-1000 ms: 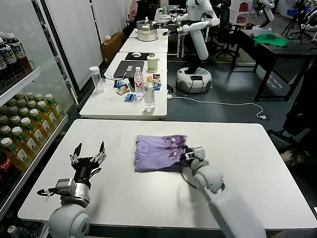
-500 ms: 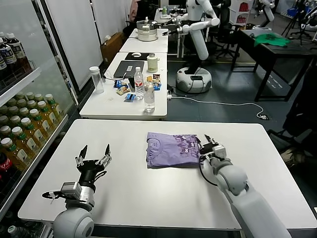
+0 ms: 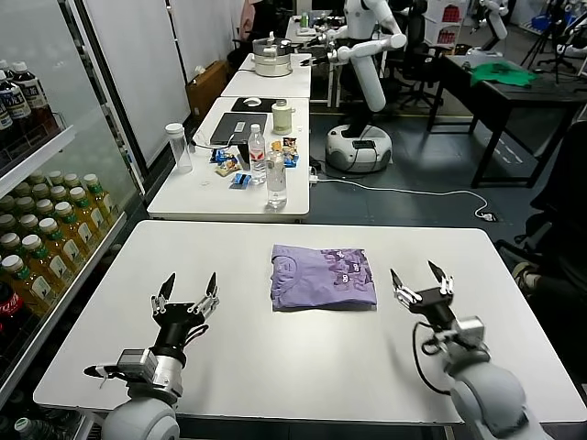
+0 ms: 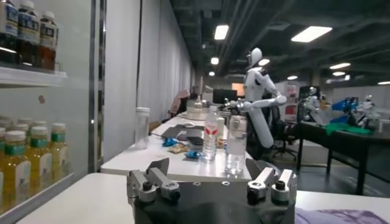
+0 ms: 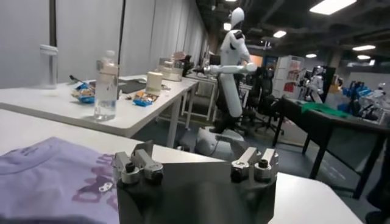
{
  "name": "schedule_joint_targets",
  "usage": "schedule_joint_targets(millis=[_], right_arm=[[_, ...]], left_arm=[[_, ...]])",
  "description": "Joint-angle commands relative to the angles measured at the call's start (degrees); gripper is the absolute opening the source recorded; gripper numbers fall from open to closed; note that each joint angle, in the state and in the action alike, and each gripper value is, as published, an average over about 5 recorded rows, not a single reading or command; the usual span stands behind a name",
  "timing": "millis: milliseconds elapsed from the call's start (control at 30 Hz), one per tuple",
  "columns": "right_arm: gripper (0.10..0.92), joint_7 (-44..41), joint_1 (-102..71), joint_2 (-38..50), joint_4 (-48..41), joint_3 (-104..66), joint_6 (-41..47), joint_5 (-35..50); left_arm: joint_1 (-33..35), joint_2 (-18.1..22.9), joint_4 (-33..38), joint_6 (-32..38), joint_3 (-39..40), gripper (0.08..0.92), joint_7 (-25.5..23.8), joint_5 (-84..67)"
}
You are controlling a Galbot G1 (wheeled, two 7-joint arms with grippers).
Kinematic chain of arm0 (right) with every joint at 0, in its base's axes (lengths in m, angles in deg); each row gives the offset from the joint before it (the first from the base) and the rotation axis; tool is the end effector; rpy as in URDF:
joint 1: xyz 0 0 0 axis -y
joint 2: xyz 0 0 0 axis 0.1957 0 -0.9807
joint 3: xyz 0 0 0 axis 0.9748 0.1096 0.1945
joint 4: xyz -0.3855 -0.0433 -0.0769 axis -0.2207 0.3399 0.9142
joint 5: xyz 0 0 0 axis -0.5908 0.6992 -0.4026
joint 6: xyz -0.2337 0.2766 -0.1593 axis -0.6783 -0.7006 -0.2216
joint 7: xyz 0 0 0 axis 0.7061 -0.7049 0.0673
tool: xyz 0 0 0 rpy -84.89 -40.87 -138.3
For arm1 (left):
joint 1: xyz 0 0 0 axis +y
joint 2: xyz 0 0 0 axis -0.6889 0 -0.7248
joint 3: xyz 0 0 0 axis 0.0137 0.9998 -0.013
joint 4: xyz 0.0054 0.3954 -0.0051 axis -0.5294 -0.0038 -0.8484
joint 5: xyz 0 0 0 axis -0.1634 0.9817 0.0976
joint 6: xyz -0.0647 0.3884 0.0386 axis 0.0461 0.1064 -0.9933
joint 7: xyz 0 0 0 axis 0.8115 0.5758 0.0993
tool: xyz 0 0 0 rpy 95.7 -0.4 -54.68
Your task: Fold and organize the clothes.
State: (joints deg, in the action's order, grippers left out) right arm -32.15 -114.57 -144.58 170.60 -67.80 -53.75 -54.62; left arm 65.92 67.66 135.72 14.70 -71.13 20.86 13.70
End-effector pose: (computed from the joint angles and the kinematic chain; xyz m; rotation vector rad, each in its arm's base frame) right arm 0.2999 -0.0965 -0.2776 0.2150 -3.0218 0.2754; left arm 0.2481 0.0249 -0.2778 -0.0386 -3.0969 0.0871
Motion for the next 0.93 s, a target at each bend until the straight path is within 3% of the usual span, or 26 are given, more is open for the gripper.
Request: schedule_joint_targets(millis=[33,933], right_arm=[[0.822,-1.5,-15.3,1.2,9.8,-10.3,-5.5,0.7],[0.823,2.0,-12.4,2.3,9.8,-8.3,-4.6,1.9]], left_arm=[[3.7,0.7,2.4,0.7,0.1,0.823,-3.8,0.7],[4.4,1.1,2.5,0.9,-0.5,0.823,-6.0,1.2]])
